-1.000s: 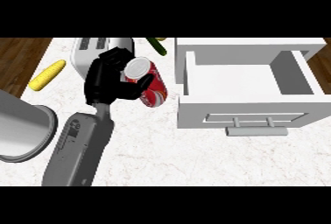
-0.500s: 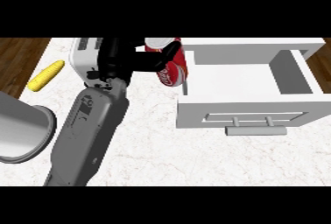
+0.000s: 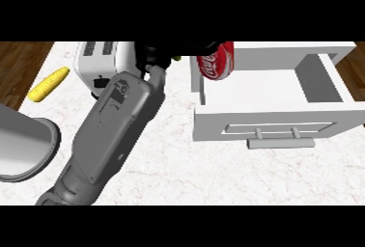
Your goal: Pick up the can, place it into the drawer and close the drawer
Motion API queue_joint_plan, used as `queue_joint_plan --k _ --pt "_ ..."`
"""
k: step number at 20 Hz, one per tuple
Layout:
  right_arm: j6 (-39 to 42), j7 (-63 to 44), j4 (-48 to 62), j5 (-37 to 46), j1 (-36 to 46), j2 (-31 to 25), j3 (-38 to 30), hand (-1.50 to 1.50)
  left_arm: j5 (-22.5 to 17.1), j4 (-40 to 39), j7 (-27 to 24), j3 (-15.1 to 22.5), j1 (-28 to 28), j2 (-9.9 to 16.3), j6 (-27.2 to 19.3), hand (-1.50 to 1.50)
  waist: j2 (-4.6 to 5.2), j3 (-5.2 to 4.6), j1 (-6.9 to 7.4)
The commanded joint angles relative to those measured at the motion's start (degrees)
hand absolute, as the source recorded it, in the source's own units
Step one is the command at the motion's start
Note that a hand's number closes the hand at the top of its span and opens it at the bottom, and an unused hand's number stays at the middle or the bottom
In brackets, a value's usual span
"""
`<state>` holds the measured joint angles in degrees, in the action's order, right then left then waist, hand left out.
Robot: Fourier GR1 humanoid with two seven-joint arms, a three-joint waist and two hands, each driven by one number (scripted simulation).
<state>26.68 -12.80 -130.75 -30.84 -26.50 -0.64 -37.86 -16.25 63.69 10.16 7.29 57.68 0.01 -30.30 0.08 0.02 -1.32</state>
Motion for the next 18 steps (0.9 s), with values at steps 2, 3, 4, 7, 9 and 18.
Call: queue_joint_plan --k 2,3,4,7,9,18 --pt "-2.18 -2.11 -0.55 0.86 2.87 0.16 0.91 -1.5 -3.2 -9.0 -3.97 0.87 7.01 -0.01 -2.05 1.5 0.16 -0.01 -0.2" --pt "-0.4 -0.52 3.12 2.5 3.91 -1.41 0.42 -1.5 -4.44 -8.84 -0.92 2.25 10.49 -0.01 -4.86 1.5 0.14 0.02 -0.29" --pt "-2.45 -2.45 -1.52 2.56 3.17 0.6 1.86 -1.5 -5.02 -13.16 -3.37 -0.23 11.86 -0.01 -2.0 1.5 0.26 0.0 -0.55" --pt "0.32 1.04 1.65 2.67 1.97 0.61 1.66 -1.5 -10.29 -13.58 -6.7 6.71 10.26 -0.01 -5.07 1.5 0.14 0.03 -0.96" --pt "-3.29 -0.55 -3.29 2.89 0.37 0.58 4.29 -1.5 -9.71 -18.45 -4.78 3.25 16.41 -0.01 -5.1 1.5 0.23 0.03 -1.27" --pt "-0.72 -3.02 -1.0 0.41 2.83 -1.48 0.22 -1.5 -19.75 -24.42 -10.29 12.35 18.45 -0.01 -8.25 1.5 0.23 0.04 -1.77"
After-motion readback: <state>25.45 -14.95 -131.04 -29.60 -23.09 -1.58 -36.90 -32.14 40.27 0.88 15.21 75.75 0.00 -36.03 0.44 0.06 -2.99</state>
